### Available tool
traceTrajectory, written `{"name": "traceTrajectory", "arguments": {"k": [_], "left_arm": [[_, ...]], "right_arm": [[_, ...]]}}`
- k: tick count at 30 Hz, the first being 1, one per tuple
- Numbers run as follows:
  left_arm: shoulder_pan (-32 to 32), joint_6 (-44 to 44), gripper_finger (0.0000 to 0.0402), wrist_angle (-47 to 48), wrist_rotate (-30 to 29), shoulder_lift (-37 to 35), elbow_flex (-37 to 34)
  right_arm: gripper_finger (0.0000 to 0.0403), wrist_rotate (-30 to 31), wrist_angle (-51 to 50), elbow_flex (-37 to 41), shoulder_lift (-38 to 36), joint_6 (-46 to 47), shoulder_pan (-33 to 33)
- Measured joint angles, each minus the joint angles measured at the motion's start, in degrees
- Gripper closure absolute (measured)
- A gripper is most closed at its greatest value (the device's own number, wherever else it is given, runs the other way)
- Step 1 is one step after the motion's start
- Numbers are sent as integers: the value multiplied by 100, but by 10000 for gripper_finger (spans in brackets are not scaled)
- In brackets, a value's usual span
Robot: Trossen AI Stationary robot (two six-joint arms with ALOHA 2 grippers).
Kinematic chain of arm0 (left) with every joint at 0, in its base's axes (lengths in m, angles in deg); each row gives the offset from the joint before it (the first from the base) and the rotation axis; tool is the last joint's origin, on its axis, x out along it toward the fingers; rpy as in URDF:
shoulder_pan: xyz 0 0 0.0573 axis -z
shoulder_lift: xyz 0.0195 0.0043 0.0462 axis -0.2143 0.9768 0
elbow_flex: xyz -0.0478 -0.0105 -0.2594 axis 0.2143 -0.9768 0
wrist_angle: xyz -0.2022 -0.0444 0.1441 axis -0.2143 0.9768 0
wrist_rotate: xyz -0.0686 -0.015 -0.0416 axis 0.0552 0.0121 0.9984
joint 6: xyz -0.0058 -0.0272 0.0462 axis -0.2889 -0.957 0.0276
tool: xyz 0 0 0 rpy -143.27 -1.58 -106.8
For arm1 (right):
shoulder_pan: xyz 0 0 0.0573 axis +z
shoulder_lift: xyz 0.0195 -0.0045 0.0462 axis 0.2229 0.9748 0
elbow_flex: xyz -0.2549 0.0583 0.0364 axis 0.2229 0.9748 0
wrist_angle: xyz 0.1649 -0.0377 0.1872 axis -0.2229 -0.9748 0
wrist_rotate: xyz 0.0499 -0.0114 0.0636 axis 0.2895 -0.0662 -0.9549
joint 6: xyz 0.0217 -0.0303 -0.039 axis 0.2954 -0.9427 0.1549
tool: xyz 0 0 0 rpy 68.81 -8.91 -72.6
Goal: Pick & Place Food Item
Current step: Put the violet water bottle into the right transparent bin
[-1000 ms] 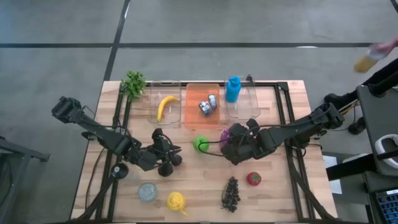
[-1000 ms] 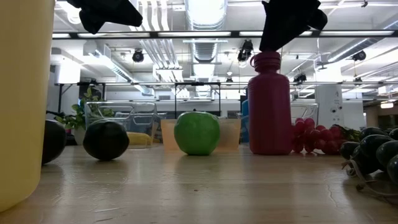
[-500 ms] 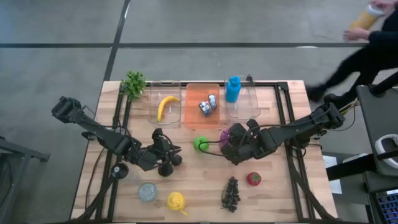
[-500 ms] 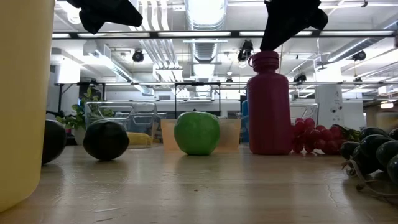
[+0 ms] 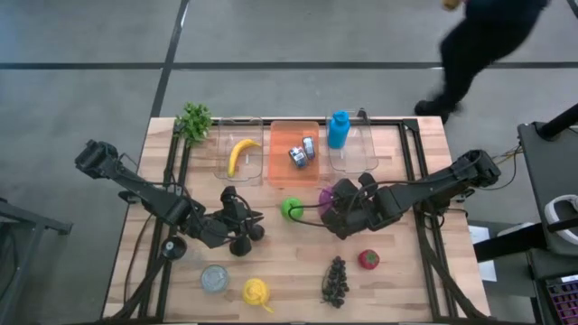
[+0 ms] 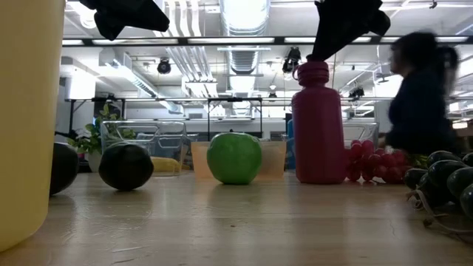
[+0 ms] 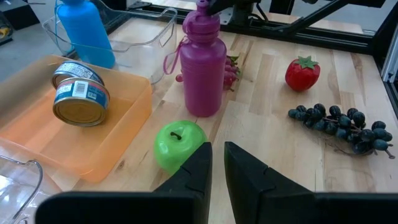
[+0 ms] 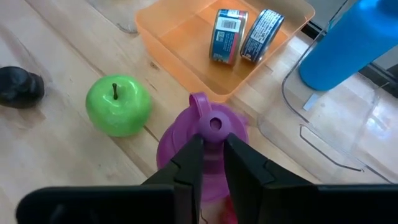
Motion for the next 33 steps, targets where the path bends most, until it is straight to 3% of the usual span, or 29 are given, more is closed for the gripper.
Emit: {"name": "traceTrajectory", "arguments": {"k": [13, 33], "left_arm": [[-1, 0, 355, 0, 1, -1, 0], [0, 0, 355, 0, 0, -2, 0]], "right_arm": [[343, -19, 5, -62, 0, 23, -4], [252, 18, 13, -75, -483, -103, 1]]}}
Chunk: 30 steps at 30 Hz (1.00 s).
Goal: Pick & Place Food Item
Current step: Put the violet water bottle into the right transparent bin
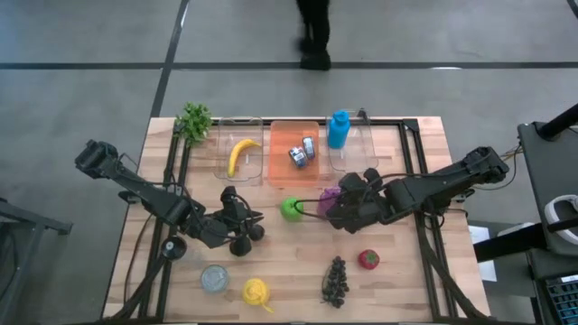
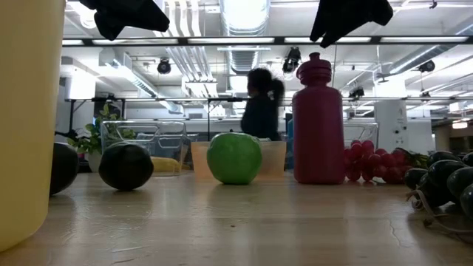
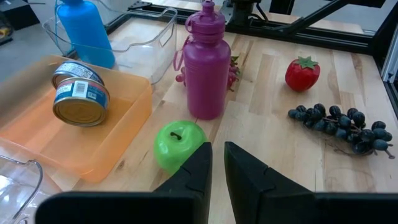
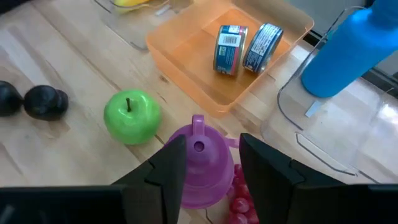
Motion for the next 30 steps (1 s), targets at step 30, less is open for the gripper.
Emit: {"name": "traceTrajectory", "arguments": {"k": [30], "left_arm": [[0, -2, 355, -31, 0, 2, 0]], "right_arm": [[192, -68, 61, 0, 8, -498, -1]]}}
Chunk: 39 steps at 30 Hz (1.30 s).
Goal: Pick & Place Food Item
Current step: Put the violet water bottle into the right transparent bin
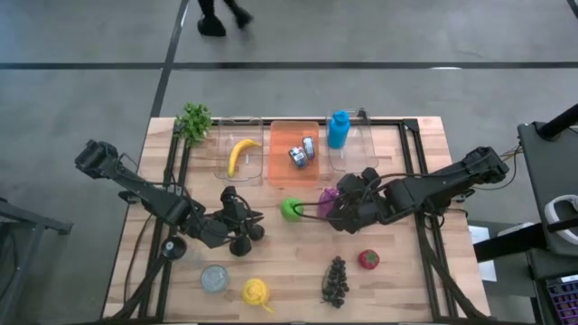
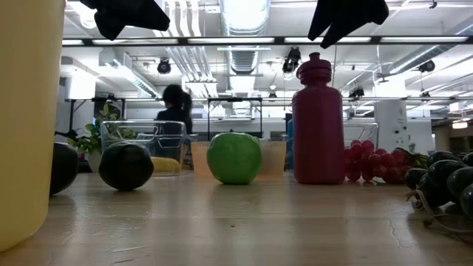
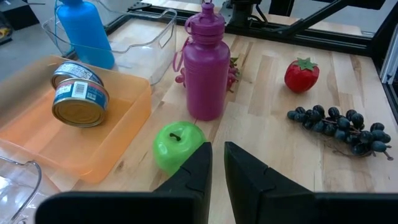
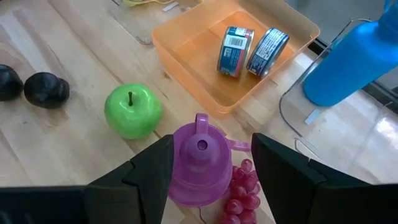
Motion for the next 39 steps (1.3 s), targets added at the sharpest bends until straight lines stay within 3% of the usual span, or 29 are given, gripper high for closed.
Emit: {"name": "traceTrajectory", "arguments": {"k": [32, 39], "left_arm": [[-1, 2, 355, -10, 0, -2, 0], [-2, 2, 355, -10, -2, -2, 0]], "right_arm": [[205, 27, 753, 600, 48, -130, -200], [224, 38, 766, 658, 48, -130, -200]]}}
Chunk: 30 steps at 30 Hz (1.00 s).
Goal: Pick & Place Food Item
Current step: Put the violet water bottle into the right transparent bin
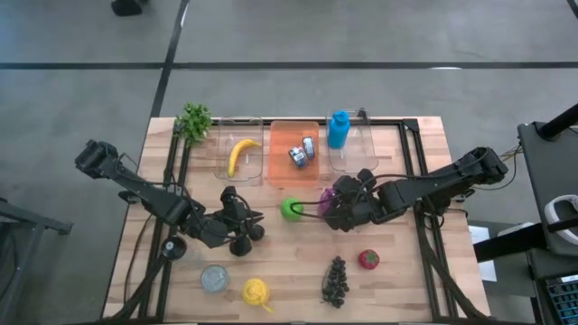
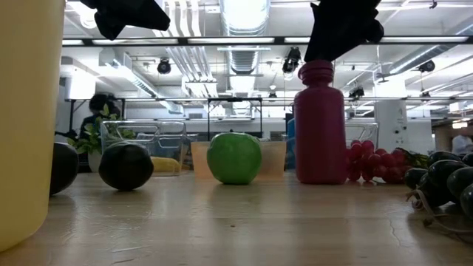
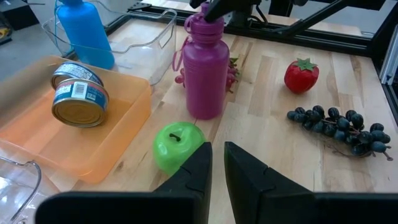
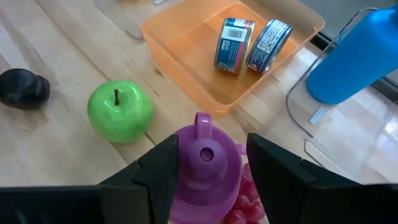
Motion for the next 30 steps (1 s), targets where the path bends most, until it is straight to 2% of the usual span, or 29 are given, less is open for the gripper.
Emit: {"name": "traceTrajectory", "arguments": {"k": [17, 30], "left_arm": [[2, 2, 355, 0, 0, 2, 0], [1, 2, 355, 2, 0, 0, 0]], "right_arm": [[335, 2, 11, 0, -4, -15, 0], [336, 0, 2, 0, -4, -17, 0]]}}
